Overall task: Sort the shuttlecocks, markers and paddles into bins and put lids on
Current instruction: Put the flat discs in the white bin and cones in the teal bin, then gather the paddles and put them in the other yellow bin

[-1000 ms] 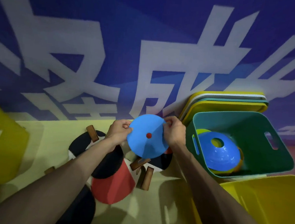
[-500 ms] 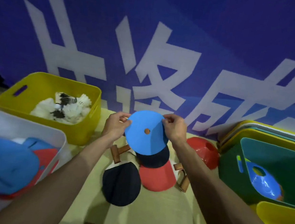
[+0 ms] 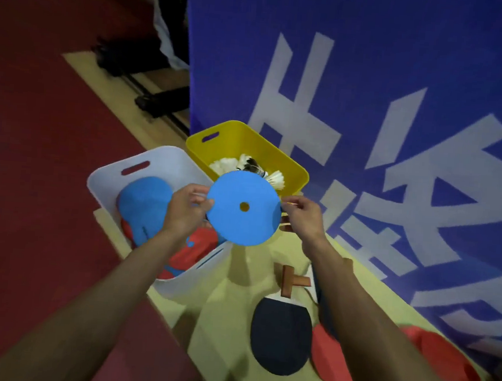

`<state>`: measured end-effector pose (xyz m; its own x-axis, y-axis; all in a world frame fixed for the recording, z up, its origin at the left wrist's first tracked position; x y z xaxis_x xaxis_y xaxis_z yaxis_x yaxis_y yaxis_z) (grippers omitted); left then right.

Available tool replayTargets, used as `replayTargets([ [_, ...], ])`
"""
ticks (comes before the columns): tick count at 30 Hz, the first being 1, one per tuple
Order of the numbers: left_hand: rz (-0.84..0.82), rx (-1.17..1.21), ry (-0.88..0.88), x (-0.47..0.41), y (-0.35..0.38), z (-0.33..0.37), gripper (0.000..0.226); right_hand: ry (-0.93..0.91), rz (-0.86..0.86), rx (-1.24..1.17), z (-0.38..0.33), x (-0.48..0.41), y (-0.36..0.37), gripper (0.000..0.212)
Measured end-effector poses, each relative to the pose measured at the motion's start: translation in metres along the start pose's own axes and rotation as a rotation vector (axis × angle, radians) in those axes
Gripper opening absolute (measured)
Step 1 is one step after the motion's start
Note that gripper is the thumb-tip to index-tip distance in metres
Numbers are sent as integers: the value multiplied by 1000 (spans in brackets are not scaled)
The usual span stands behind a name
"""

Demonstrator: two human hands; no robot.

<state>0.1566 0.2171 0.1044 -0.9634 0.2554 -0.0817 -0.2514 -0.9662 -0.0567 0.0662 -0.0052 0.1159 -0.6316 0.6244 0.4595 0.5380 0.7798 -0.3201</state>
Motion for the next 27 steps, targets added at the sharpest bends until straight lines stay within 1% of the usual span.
replayTargets([
  [2, 87, -38, -1, -2, -27, -9, 18, -3, -93, 14, -5, 0, 32, 19],
  [5, 182, -140, -4, -6, -56, -18, 10, -7, -202, 68, -9, 1, 72, 23],
  [7, 175, -233, 6, -8, -67, -22, 14, 8, -260, 105, -9, 1, 91, 22],
  [10, 113, -394, 73, -9, -70, -15, 30, 39, -331, 138, -7, 1, 112, 22],
  [12, 84, -535, 99, -7, -68, -9, 38, 35, -345, 162, -6, 3, 118, 21],
  [13, 77, -591, 95, -6, -66, -7, 44, 24, -340, 170, -5, 4, 118, 20],
  [15, 60, -615, 108, -6, -58, -7, 50, 0, -309, 167, -5, 4, 110, 18],
  [19, -25, -557, 225, -1, -17, -2, 37, -40, -207, 115, 0, 6, 73, 15],
  [22, -118, -448, 290, 11, 29, 6, 33, -61, -78, 57, 8, 7, 28, 15],
  [24, -190, -388, 338, 20, 65, 13, 37, -54, -3, 33, 20, 5, -7, 15],
  [27, -351, -324, 387, 41, 126, 24, 43, -25, 101, 16, 47, 5, -64, 13],
])
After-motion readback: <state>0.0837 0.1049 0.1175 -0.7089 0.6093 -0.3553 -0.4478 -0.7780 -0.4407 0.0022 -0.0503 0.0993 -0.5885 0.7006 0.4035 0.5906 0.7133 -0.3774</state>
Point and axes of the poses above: each hand's wrist, its own x-axis away from the middle knuckle, its own y-axis out of the palm, z = x × y, the point moved 5 cm from there along -x, towards the middle knuckle, and after that the axes turned 13 degrees about y, right-handed, at the moved point
